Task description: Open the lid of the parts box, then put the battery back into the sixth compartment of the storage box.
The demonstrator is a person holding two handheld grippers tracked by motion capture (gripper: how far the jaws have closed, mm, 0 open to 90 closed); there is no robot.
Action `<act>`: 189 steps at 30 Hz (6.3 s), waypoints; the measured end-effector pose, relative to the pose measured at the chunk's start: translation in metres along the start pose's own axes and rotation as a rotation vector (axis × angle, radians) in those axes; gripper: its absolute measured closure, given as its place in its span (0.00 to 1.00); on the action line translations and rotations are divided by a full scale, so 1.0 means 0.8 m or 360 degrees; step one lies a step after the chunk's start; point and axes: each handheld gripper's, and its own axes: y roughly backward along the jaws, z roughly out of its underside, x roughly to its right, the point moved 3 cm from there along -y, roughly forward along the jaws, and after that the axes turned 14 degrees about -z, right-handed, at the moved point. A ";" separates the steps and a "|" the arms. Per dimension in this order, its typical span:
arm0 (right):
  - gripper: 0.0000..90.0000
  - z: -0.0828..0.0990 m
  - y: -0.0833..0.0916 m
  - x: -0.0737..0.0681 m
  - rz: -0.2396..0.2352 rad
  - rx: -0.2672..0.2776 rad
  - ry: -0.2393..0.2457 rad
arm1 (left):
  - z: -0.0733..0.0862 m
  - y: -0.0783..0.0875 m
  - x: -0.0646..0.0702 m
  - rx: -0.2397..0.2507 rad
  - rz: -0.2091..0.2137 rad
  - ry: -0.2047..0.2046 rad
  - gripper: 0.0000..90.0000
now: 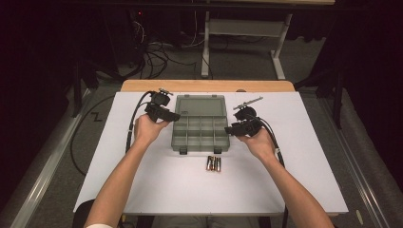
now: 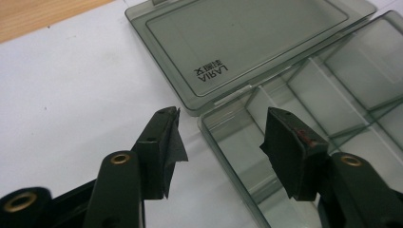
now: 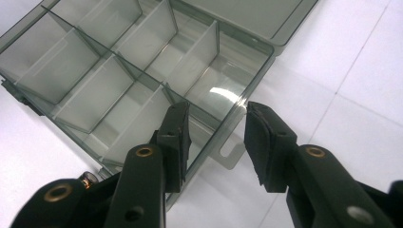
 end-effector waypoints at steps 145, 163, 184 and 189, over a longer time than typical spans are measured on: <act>0.41 0.230 0.135 0.015 0.0114 0.1049 0.0300 | 0.176 0.101 0.052 0.0470 0.0212 0.0106 0.41; 0.42 0.227 0.134 0.013 0.0134 0.1035 0.0309 | 0.142 0.089 0.083 0.0308 0.0233 -0.0056 0.46; 0.42 0.227 0.133 0.012 0.0129 0.1021 0.0318 | 0.120 0.078 0.112 0.0123 0.0305 -0.0146 0.50; 0.42 0.226 0.132 0.012 0.0130 0.1016 0.0321 | 0.113 0.076 0.118 0.0053 0.0309 -0.0129 0.50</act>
